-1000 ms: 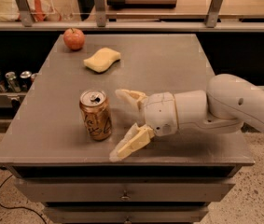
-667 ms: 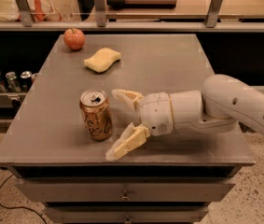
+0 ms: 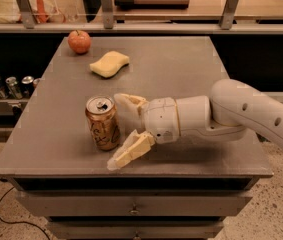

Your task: Knock orange can over

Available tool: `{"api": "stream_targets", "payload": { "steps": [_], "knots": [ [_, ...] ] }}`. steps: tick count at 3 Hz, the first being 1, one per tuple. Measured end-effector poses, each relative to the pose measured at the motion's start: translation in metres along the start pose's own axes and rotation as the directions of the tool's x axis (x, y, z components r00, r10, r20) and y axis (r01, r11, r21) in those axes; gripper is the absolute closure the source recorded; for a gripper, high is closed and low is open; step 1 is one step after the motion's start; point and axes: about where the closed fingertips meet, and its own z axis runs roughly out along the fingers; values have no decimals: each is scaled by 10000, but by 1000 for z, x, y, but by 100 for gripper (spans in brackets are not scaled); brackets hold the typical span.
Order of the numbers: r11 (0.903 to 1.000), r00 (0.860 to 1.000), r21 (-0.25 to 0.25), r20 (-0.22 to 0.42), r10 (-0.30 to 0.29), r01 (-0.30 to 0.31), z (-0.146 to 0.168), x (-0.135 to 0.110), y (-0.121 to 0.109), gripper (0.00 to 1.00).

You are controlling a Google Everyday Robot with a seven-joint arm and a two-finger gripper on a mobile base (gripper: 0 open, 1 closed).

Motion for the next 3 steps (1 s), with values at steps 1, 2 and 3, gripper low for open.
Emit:
{"api": "stream_targets", "payload": {
  "steps": [1,2,3],
  "knots": [
    [10000,10000,-94,72,8,-7,4,0,1,18],
    [9999,9999,-118,117,25,-23,5,0,2,41],
    [9999,9999,-104,149,14,-13,4,-1,3,64]
  ]
}}
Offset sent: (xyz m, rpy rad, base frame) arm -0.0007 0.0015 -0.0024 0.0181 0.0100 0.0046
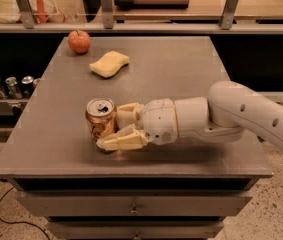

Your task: Knock orange can over

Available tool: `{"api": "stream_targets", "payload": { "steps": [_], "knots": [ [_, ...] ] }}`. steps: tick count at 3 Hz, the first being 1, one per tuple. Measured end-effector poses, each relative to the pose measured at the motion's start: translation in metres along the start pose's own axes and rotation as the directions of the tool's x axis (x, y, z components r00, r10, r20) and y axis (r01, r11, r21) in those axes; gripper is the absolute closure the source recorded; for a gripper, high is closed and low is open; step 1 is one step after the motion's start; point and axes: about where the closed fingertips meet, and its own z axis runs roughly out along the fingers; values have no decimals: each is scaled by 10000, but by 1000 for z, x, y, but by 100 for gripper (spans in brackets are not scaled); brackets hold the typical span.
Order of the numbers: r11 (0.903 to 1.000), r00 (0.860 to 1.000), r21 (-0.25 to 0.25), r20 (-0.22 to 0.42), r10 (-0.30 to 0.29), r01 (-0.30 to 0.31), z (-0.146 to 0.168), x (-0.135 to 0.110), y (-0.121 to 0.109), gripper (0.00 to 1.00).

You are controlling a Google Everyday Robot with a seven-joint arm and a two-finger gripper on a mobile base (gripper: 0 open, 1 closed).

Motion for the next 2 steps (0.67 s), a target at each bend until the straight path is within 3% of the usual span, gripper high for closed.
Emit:
{"api": "stream_targets", "payload": {
  "steps": [1,2],
  "knots": [
    [10000,10000,7,30,10,-10,-1,2,0,87],
    [9999,9999,-69,94,-74,75,0,0,-5,100]
  ]
}}
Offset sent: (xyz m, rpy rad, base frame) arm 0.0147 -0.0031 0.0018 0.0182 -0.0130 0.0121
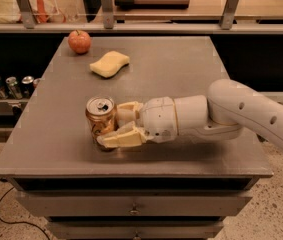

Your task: Knock orange can over

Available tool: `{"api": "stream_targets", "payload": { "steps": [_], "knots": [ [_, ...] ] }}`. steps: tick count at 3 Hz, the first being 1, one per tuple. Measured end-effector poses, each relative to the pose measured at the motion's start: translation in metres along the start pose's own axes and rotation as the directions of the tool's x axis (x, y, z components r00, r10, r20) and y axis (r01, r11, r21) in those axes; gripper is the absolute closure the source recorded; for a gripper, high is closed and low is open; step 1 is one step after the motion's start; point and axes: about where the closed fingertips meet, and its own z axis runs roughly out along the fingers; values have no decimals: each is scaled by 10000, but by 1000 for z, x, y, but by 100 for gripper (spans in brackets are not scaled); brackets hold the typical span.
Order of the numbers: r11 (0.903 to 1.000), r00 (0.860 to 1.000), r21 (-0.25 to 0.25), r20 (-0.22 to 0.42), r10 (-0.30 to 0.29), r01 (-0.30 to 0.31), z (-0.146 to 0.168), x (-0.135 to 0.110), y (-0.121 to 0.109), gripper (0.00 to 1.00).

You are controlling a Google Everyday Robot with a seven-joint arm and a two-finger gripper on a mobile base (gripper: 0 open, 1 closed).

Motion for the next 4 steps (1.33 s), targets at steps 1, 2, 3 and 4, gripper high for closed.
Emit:
{"api": "stream_targets", "payload": {
  "steps": [1,2,3,4],
  "knots": [
    [9978,9980,-165,-5,-637,637,2,-20,-11,100],
    [9906,9909,-277,-68,-1344,1341,3,-43,-20,100],
    [9782,9765,-474,-665,-2051,2023,3,-57,-31,100],
    [9594,9477,-874,-1548,-2792,2683,1,-63,-44,100]
  ]
}}
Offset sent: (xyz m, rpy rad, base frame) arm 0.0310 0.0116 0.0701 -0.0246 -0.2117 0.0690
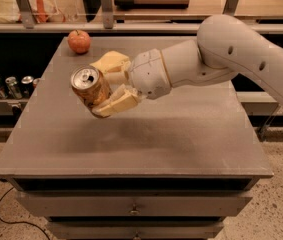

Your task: Knock orange can over

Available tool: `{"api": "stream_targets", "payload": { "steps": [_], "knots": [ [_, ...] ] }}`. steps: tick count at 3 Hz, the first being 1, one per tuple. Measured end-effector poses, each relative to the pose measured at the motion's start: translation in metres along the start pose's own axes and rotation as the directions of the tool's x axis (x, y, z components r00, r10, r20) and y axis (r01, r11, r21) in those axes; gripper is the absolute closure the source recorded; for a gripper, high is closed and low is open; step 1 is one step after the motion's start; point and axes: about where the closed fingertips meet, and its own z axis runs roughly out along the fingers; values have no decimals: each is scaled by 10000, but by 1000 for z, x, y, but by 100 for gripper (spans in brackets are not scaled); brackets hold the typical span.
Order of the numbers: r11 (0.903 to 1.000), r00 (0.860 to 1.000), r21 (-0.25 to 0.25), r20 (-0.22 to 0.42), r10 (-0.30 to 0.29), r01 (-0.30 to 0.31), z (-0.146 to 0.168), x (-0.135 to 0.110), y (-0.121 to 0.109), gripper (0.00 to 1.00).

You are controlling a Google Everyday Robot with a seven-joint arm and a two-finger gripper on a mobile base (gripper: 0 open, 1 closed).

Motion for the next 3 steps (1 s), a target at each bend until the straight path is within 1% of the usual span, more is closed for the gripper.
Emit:
{"api": "stream_targets", "payload": {
  "steps": [1,2,3],
  "knots": [
    [9962,9903,-523,-1167,-753,696,-5,7,-14,100],
    [9844,9596,-1206,-2355,-1537,1281,-11,16,-21,100],
    [9700,9169,-1734,-3326,-2206,1705,-21,23,-25,100]
  ]
}}
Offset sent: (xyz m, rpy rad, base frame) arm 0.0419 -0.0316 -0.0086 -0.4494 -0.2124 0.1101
